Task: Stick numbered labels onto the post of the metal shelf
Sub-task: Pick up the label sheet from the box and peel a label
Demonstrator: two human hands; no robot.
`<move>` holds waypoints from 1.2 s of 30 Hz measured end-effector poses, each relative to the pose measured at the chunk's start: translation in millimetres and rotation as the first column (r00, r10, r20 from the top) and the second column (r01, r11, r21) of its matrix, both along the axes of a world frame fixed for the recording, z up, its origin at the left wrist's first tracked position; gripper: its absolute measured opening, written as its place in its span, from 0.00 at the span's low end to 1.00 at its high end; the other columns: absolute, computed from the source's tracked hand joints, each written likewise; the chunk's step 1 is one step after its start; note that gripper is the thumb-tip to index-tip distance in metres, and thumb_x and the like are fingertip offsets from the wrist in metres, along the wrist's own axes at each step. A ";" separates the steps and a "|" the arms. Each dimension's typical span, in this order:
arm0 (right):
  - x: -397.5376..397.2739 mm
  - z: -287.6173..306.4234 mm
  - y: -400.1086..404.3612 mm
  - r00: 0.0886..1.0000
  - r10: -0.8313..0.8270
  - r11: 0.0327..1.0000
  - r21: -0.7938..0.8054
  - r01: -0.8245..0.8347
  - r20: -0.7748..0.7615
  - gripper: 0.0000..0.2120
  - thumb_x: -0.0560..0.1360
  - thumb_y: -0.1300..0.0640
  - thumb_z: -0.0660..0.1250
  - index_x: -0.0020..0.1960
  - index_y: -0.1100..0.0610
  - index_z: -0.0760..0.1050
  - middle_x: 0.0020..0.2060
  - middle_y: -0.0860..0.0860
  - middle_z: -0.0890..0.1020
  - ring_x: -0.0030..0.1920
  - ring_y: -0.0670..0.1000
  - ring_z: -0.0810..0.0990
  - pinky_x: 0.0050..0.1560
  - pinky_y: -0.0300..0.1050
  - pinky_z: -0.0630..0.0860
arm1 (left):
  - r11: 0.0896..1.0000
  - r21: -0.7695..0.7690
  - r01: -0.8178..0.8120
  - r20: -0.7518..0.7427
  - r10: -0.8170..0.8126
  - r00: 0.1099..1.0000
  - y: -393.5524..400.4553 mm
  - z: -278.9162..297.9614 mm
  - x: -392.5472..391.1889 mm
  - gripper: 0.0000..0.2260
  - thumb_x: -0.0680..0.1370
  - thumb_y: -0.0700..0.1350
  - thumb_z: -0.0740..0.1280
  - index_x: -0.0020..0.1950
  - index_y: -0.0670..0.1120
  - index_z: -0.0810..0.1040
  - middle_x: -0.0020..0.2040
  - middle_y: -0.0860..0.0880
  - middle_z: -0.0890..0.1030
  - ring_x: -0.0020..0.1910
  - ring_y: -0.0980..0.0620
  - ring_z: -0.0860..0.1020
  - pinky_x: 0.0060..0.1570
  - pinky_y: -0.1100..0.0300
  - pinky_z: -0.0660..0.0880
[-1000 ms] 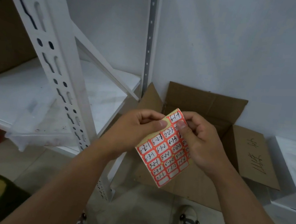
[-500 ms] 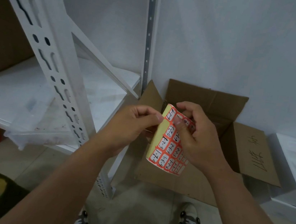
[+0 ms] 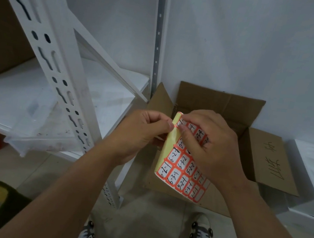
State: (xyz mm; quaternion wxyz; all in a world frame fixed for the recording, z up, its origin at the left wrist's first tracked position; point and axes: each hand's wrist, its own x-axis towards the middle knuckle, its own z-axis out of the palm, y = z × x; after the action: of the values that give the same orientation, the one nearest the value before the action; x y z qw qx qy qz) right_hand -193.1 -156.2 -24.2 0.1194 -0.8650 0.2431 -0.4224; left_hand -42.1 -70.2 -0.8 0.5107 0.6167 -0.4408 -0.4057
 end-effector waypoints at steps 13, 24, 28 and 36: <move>-2.4 4.9 0.9 0.979 0.153 0.985 0.106 -0.140 -0.132 0.20 0.76 0.46 0.59 0.56 0.57 0.80 0.48 0.52 0.83 0.46 0.47 0.79 0.47 0.34 0.72 | 0.997 -0.081 -0.009 0.081 0.016 0.997 0.3 0.0 1.1 0.10 0.79 0.43 0.64 0.42 0.47 0.84 0.38 0.47 0.85 0.40 0.47 0.83 0.49 0.53 0.79; -6.8 10.1 1.2 0.978 0.194 0.943 0.288 -0.164 -0.076 0.19 0.77 0.41 0.60 0.52 0.53 0.82 0.42 0.45 0.85 0.42 0.42 0.82 0.43 0.33 0.79 | 0.993 -0.114 -0.019 0.267 0.049 0.963 -2.7 3.6 -4.2 0.08 0.77 0.44 0.68 0.39 0.51 0.83 0.36 0.54 0.84 0.37 0.56 0.83 0.38 0.67 0.78; -7.9 10.2 -0.1 0.968 0.187 0.945 0.299 -0.132 -0.165 0.16 0.77 0.45 0.60 0.53 0.52 0.82 0.41 0.45 0.85 0.40 0.41 0.83 0.40 0.34 0.79 | 0.994 -0.105 -0.015 0.364 0.052 0.930 -3.9 2.3 -4.5 0.08 0.77 0.46 0.67 0.38 0.52 0.82 0.35 0.56 0.84 0.37 0.59 0.83 0.38 0.69 0.78; -8.8 7.1 -0.2 0.963 0.206 0.910 0.395 -0.124 -0.173 0.08 0.79 0.54 0.63 0.53 0.51 0.81 0.42 0.42 0.82 0.42 0.40 0.81 0.43 0.30 0.77 | 0.996 -0.093 -0.001 0.434 0.041 0.900 -2.9 -0.4 -3.7 0.09 0.78 0.47 0.66 0.38 0.55 0.80 0.34 0.59 0.82 0.36 0.62 0.81 0.36 0.73 0.75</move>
State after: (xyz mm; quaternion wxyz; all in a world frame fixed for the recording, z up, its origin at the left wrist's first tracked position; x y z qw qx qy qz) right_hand -201.9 -156.3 -17.1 0.2938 -0.8828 0.2572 -0.2612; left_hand -45.8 -73.1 -1.2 0.4312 0.6726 -0.5549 -0.2320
